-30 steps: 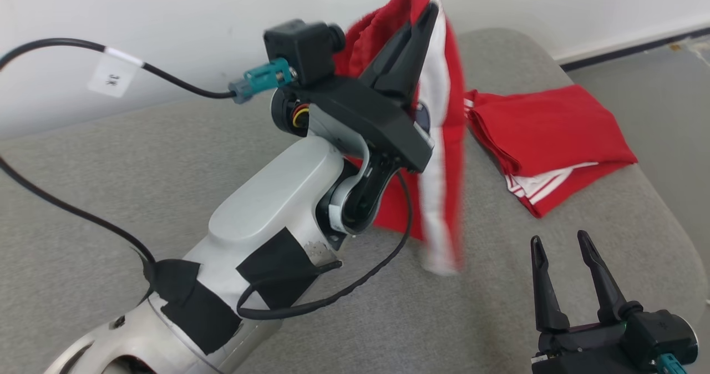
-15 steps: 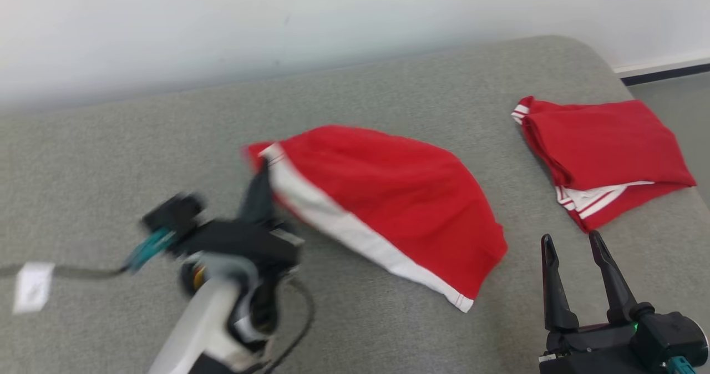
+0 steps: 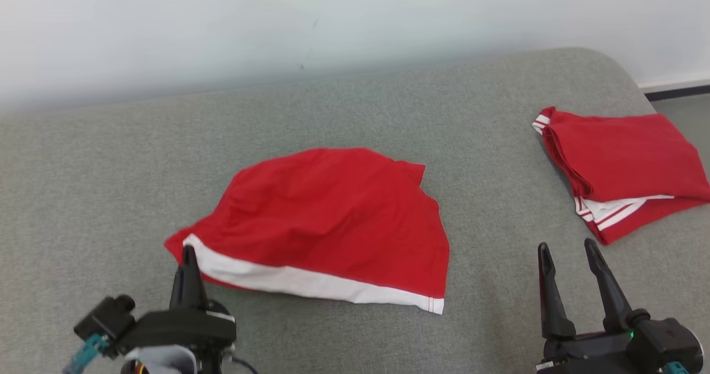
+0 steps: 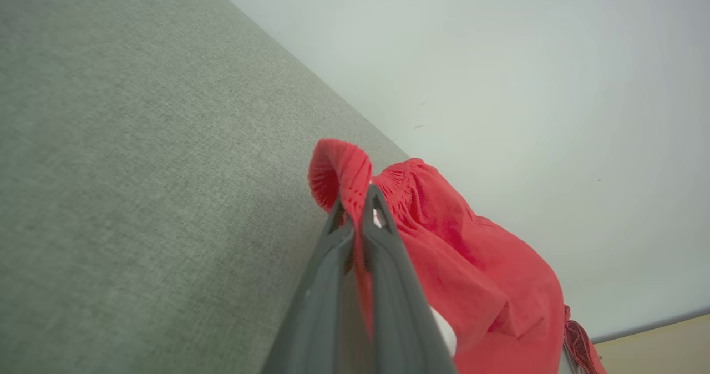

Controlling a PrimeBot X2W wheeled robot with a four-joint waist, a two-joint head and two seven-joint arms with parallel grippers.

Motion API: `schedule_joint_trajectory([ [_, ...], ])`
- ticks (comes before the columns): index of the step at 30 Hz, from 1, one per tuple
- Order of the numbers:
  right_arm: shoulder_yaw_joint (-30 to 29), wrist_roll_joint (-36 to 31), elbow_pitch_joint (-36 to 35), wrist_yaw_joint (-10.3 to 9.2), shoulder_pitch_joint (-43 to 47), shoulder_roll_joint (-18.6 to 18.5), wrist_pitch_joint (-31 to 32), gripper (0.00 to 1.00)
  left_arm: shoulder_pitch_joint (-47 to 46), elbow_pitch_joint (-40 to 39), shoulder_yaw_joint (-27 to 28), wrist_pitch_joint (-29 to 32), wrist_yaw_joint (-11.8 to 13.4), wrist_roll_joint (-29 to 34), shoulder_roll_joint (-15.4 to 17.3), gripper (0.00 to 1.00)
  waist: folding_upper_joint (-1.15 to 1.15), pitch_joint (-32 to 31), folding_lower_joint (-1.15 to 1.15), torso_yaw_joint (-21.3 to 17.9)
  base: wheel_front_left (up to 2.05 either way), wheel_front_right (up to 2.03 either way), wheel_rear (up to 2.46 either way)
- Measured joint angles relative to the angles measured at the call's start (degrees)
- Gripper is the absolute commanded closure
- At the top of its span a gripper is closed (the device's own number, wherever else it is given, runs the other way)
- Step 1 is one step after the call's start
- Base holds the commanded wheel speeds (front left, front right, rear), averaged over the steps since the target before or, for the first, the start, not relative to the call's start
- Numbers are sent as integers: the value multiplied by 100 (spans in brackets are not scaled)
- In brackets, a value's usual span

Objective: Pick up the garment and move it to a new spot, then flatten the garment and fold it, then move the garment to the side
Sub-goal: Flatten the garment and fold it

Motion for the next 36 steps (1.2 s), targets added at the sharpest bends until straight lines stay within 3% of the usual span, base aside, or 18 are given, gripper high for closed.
schedule_joint_trajectory([
  [4, 70, 98, 47, 0, 80, 2, 0, 0, 245, 91, -86, 0, 34, 325, -2, 97, 0, -103, 0, 74, 0, 0, 0],
  [6, 105, 102, 56, -1, 115, 2, 0, 0, 302, 220, -134, 0, 58, 432, -11, 54, 0, -159, 0, 114, 0, 0, 0],
  [7, 110, 103, 66, 0, 138, -1, 0, 0, 331, 248, -149, 0, 67, 558, -8, 37, 0, -186, 0, 136, 0, 0, 0],
  [8, 119, 111, 73, -1, 164, -4, 0, 0, 364, 261, -148, 0, 92, 606, -9, 6, 0, -213, 0, 158, 0, 0, 0],
  [9, 137, 159, 92, -1, 185, -4, 0, 0, 393, 282, -137, 0, 115, 639, -10, 0, 0, -240, 0, 181, 0, 0, 0],
  [17, 404, 461, 593, -1, 296, -26, -1, 0, 826, -104, 33, 0, 234, 2239, -4, 0, 0, -380, 0, 402, 0, 0, 0],
  [26, 732, 868, 2325, -1, -227, -99, 0, 0, 1311, -983, -93, 0, -63, 3705, -11, 0, 1, -402, 0, 759, 0, 0, 0],
  [31, 1000, 1179, 3326, -1, -638, -154, 1, 0, 1435, -1282, -162, 0, -156, 4069, -4, 0, 1, -417, 0, 964, 0, 0, 0],
  [36, 1139, 1211, 3827, -1, -928, -222, 0, 0, 1467, -1438, -194, 0, -164, 4145, -5, 0, 1, -398, 0, 1147, 0, 0, 0],
])
